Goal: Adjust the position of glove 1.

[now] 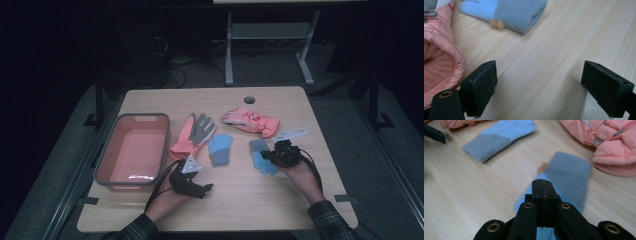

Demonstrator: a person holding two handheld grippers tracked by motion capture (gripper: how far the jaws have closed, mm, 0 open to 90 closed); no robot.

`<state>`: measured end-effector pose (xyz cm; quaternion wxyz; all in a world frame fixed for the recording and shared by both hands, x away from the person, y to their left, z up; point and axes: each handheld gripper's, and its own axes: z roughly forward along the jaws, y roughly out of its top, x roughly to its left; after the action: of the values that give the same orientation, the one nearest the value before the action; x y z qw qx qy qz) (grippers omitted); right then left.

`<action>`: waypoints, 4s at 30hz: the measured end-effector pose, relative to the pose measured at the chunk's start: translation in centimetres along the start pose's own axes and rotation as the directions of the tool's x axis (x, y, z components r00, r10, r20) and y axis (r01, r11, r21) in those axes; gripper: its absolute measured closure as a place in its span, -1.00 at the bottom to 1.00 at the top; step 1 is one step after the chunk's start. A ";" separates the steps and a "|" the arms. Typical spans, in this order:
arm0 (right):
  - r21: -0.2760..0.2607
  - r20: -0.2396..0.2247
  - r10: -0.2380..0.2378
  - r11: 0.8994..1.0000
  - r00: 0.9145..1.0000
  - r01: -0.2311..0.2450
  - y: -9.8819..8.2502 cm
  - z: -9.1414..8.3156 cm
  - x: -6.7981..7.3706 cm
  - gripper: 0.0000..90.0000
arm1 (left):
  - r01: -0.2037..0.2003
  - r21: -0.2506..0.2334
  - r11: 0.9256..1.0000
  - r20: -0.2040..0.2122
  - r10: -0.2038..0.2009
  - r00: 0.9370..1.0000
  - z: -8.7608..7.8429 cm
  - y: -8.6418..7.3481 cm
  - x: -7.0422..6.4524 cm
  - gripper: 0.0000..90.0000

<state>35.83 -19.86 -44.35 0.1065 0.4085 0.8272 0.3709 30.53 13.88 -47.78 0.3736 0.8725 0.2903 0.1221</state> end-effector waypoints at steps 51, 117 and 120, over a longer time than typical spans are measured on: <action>0.048 -0.049 -0.052 0.997 0.997 0.055 -3.7 -2.8 3.1 0.99 | -0.001 0.000 1.000 0.000 0.001 1.000 -0.1 -0.1 0.0 -0.72; 0.123 -0.061 -0.008 0.992 0.998 0.015 -7.2 -5.4 3.3 0.99 | -0.003 -0.001 1.000 0.000 0.003 1.000 -0.1 -0.1 0.0 -0.72; 0.132 -0.059 -0.005 0.991 0.998 0.013 -7.2 -5.2 3.3 1.00 | -0.004 -0.001 1.000 -0.001 0.004 1.000 -0.1 -0.1 0.0 -0.72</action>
<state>26.89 -22.94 -45.36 0.0565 0.3998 0.8547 0.3264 30.44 14.02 -47.79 0.3738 0.8728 0.2887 0.1232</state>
